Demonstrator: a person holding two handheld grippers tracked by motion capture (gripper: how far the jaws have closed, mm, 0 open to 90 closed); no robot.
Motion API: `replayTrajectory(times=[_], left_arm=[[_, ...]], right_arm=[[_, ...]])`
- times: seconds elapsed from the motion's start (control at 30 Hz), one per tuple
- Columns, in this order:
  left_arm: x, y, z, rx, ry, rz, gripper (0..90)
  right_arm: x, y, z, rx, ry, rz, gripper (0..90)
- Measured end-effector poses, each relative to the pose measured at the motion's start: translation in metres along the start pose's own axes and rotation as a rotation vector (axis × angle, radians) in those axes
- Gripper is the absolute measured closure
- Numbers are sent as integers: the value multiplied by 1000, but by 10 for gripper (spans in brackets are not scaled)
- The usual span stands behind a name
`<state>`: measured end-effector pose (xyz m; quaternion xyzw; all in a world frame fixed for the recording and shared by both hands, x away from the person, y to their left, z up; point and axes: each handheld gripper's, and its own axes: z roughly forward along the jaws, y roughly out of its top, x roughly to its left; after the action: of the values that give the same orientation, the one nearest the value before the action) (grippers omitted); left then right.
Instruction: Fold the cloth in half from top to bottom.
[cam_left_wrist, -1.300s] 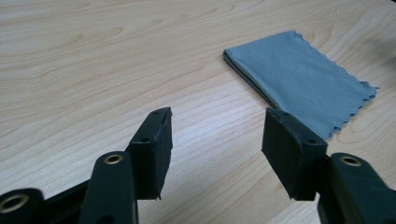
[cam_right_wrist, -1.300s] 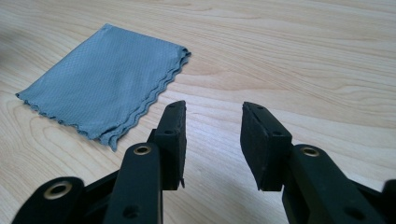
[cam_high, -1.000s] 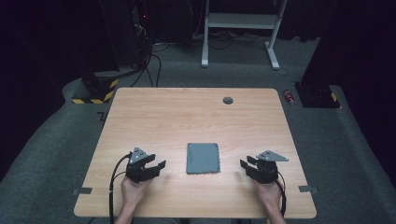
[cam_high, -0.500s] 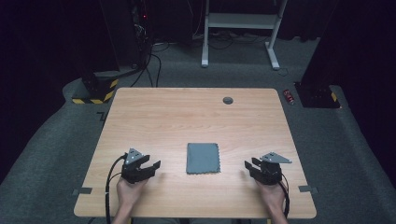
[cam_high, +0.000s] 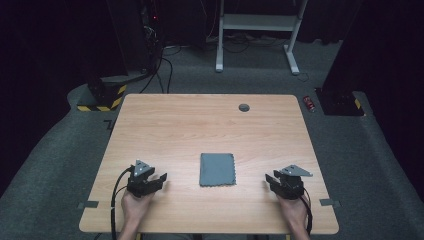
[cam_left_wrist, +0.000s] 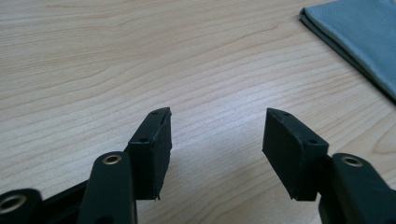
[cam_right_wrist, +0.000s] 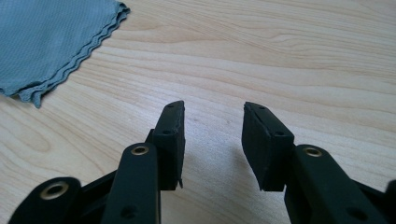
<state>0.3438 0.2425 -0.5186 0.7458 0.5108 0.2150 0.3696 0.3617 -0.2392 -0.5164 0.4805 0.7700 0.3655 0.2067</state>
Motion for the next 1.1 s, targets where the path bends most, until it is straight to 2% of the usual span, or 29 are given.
replayTrajectory(times=[0.37,0.57,0.63,0.73,0.87,1.1], left_arm=[[2,-4,4,12,41,-2,424],[-1,-7,6,15,76,26,408],[0,-7,6,19,70,20,396],[-1,-6,7,25,53,32,350],[-2,-6,8,28,50,33,311],[-2,-6,8,31,46,36,296]], right_arm=[[-5,-4,3,25,-32,-14,575],[-4,-5,4,35,-49,-24,517],[-5,-4,4,37,-50,-18,464],[-5,-4,4,43,-61,-8,407],[-5,-4,5,43,-68,-3,393],[-5,-4,5,47,-62,-4,375]])
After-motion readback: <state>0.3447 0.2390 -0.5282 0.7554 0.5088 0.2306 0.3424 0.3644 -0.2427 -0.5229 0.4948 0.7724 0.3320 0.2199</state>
